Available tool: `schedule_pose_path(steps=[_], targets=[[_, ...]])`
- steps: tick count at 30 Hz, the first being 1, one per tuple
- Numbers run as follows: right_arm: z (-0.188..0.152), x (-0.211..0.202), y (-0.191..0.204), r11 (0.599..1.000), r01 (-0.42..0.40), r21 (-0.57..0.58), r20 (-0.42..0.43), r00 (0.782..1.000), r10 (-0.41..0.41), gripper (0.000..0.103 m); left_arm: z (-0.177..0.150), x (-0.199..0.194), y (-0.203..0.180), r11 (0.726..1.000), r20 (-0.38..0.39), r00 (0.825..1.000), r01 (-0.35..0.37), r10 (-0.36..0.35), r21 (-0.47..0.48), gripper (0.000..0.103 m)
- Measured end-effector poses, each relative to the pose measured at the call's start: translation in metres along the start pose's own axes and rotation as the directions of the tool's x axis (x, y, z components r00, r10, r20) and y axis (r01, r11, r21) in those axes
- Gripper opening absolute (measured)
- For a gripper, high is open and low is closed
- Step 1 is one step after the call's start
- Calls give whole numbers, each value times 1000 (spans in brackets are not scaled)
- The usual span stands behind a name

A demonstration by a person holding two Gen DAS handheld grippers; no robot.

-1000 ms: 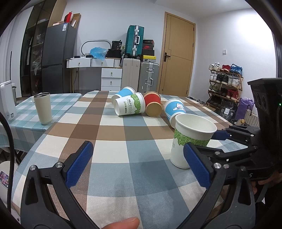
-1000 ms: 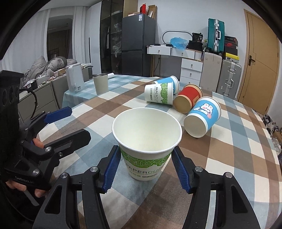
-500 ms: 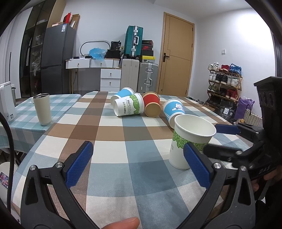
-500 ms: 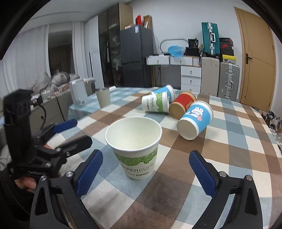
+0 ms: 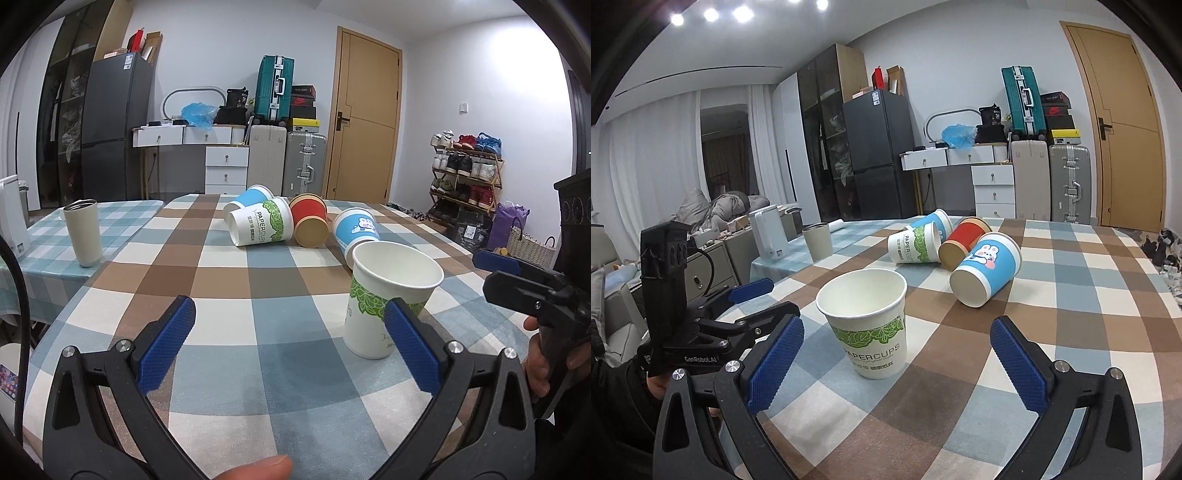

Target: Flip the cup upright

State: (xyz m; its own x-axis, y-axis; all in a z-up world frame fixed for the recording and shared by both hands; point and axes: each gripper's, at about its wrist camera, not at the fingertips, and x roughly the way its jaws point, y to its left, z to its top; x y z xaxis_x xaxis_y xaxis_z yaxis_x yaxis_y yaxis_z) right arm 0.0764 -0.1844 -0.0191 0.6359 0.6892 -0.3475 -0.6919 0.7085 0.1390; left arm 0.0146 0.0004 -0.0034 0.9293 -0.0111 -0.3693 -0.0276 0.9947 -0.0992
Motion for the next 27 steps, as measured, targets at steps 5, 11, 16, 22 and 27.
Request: schedule_pose_path(steps=[5,11,16,22,27], targets=[[-1,-1,1,1000,-5,-5,0,1000,5,103,-1,0,0,1000,0,1000,1,-1,-4,102],[-2,-1,1,1000,-7,-3,-1,1000,7,103,-1,0,1,1000,0,1000,1,-1,-4,102],[-2,-1,1,1000,-8,-4,-3,1000,8,103,-1,0,0,1000,0,1000,0,0,-3,102],[-2,-2,2,1000,-8,-4,-3,1000,8,103,-1,0,1,1000,0,1000,1,-1,-5,102],[-2,-1,1,1000,-7,-5,-5,1000,7,103,-1,0,1,1000,1,1000,1,-1,-4,102]])
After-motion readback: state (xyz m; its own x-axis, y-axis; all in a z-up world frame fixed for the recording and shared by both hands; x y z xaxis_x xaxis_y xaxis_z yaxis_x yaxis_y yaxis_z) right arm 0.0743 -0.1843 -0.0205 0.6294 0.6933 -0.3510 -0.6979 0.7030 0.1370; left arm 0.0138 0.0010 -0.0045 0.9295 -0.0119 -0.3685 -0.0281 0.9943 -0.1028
